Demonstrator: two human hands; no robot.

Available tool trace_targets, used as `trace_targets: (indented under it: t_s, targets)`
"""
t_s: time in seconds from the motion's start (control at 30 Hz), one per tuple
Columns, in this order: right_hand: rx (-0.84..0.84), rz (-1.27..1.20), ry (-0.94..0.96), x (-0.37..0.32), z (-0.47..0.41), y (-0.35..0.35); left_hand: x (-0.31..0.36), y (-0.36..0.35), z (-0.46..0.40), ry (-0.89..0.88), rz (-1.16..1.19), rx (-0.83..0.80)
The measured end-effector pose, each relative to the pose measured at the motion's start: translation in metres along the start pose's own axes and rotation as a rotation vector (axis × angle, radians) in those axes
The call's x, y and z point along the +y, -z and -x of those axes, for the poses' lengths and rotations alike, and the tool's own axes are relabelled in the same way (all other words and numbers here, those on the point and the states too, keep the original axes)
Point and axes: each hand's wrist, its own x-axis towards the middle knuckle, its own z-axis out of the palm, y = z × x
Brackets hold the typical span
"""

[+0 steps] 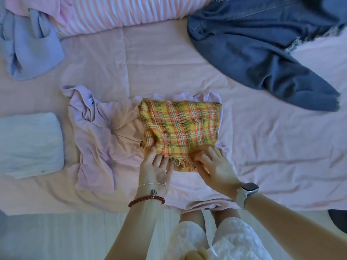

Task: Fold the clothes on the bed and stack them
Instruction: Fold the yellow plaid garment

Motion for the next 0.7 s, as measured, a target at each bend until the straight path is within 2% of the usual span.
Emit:
trace_targets:
  t_s: [0.1,0.17,0.3,0.37,0.43,0.5,0.6,0.7]
  targets:
    - [-0.101,0.011,0.016,0.002,-0.002,-0.004,-0.002,0.003,0.003,-0.100,0.120,0.003]
    - [-0.122,0.012,-0.020,0.001,-0.009,-0.003,-0.002,0.012,-0.001,-0.119,0.109,0.006]
    - [-0.001,0.086,-0.047,-0.003,-0.032,0.001,0.004,0.023,-0.004,-0.096,0.071,0.012]
    - [0.081,0.166,-0.035,-0.002,-0.049,0.001,0.005,0.026,-0.007,-0.129,0.017,0.017]
    - [0.082,0.214,0.005,-0.004,-0.071,-0.003,0.004,0.028,-0.013,-0.182,-0.018,0.061]
    - [-0.057,0.269,0.078,-0.008,-0.096,-0.010,0.002,0.028,-0.020,-0.269,-0.039,0.141]
    - [-0.368,0.391,0.091,-0.007,-0.124,-0.033,0.000,0.031,-0.033,-0.368,-0.092,0.288]
    - [-0.431,0.469,-0.027,0.005,-0.135,-0.060,0.009,0.036,-0.058,-0.395,-0.040,0.361]
